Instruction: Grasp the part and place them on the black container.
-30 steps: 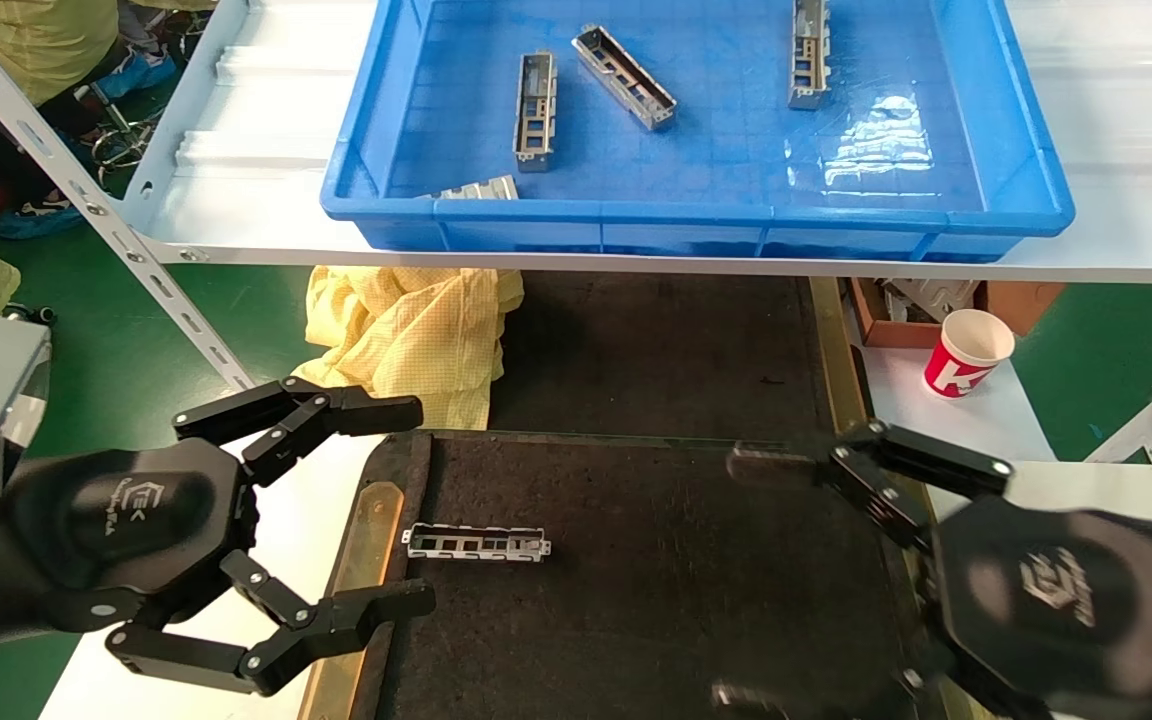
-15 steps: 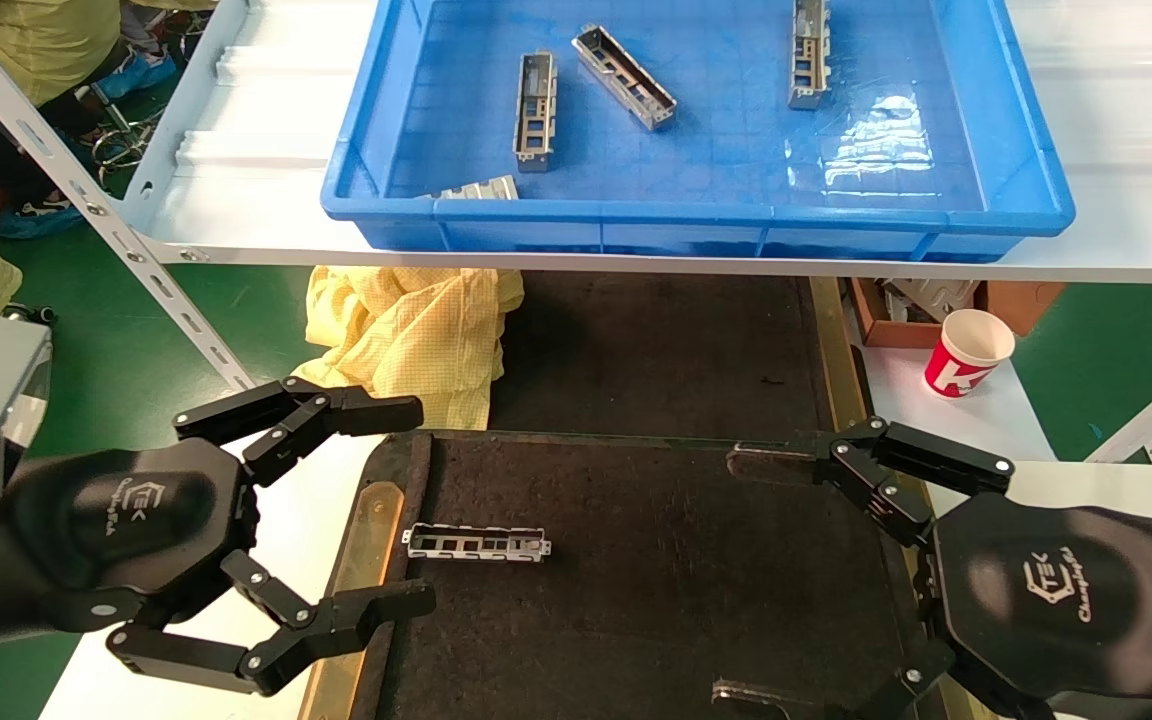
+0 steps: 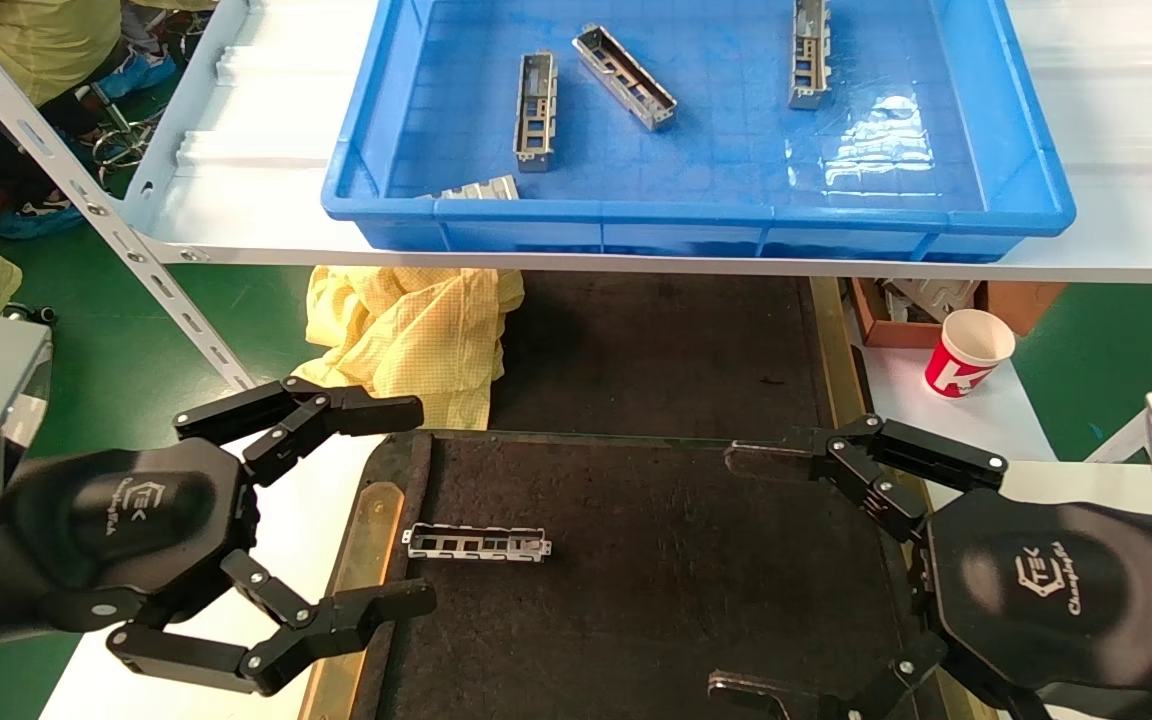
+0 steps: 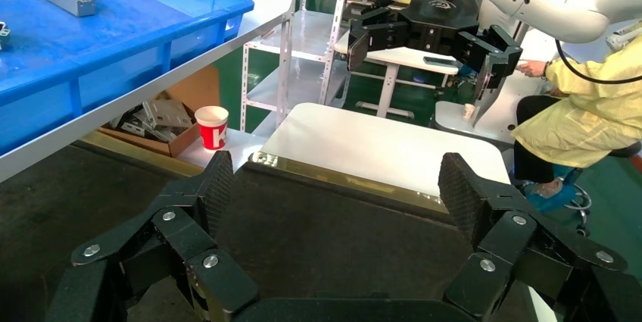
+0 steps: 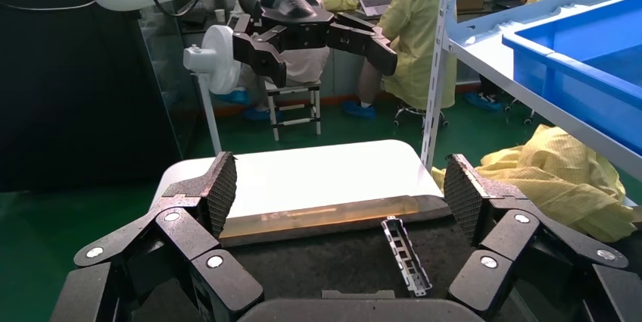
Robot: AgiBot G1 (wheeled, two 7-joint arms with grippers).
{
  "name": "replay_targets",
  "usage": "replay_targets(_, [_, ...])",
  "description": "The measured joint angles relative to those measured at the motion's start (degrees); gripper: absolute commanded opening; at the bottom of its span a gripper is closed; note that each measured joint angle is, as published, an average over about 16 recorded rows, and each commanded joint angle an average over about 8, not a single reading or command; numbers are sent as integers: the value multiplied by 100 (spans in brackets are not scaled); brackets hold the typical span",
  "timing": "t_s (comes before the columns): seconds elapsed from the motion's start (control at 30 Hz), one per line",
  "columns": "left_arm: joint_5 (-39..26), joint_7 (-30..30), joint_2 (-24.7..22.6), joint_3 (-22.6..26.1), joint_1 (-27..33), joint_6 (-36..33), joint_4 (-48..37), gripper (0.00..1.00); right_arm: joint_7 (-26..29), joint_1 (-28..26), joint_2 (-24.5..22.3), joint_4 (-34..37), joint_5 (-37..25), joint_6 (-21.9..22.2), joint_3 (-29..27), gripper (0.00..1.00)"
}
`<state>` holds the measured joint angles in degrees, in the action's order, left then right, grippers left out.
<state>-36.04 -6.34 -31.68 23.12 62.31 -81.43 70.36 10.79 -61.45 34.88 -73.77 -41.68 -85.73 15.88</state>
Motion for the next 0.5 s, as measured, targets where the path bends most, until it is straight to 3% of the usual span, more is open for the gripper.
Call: replay_targets(0.5, [0, 0, 0, 0, 0, 0, 0, 100, -7, -8, 12, 20, -11, 4, 13, 100])
